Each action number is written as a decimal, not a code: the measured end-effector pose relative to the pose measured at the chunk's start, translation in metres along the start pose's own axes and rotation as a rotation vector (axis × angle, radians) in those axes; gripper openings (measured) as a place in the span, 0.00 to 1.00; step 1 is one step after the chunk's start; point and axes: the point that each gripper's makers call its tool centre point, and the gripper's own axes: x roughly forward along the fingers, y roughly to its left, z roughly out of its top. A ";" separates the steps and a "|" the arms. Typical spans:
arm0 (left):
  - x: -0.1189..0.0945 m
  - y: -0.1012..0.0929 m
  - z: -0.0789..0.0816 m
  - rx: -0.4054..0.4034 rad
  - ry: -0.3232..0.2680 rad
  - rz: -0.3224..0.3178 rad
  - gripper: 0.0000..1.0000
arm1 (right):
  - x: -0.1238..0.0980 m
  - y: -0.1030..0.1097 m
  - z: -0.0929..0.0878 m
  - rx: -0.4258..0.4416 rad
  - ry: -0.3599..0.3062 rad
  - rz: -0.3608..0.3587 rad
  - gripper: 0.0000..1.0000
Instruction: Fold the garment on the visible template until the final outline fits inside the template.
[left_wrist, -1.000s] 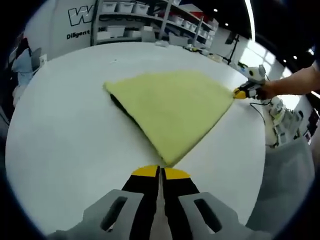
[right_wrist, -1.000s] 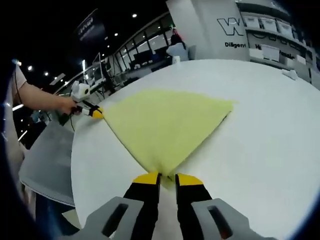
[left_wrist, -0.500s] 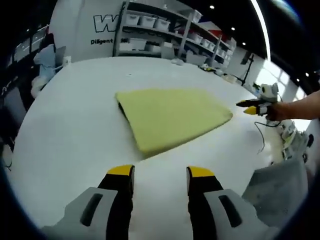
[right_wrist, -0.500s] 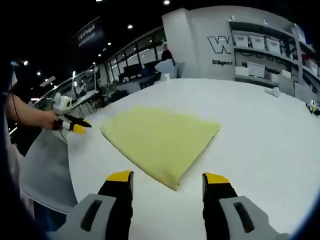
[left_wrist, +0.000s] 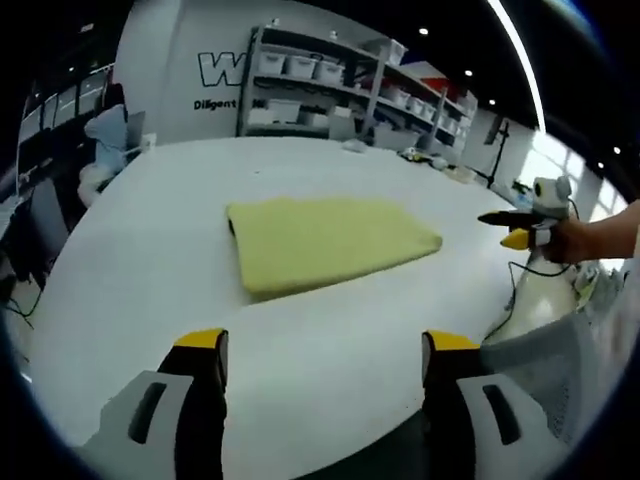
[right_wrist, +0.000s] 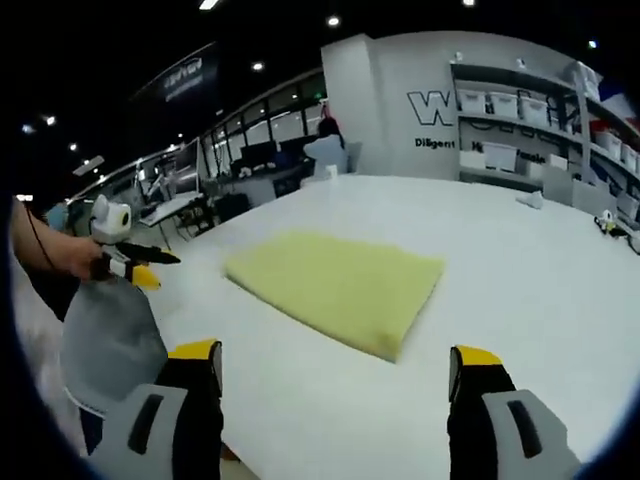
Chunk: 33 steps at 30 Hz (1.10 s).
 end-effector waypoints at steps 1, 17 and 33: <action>-0.002 -0.003 -0.002 -0.002 -0.002 0.001 0.83 | -0.002 0.002 -0.001 0.001 0.002 -0.002 0.99; -0.013 -0.018 0.009 0.032 -0.090 0.011 0.99 | -0.025 0.027 -0.004 0.010 -0.012 -0.005 0.99; -0.012 -0.012 0.007 0.004 -0.091 0.024 0.99 | -0.029 0.029 -0.003 0.001 -0.004 -0.017 0.99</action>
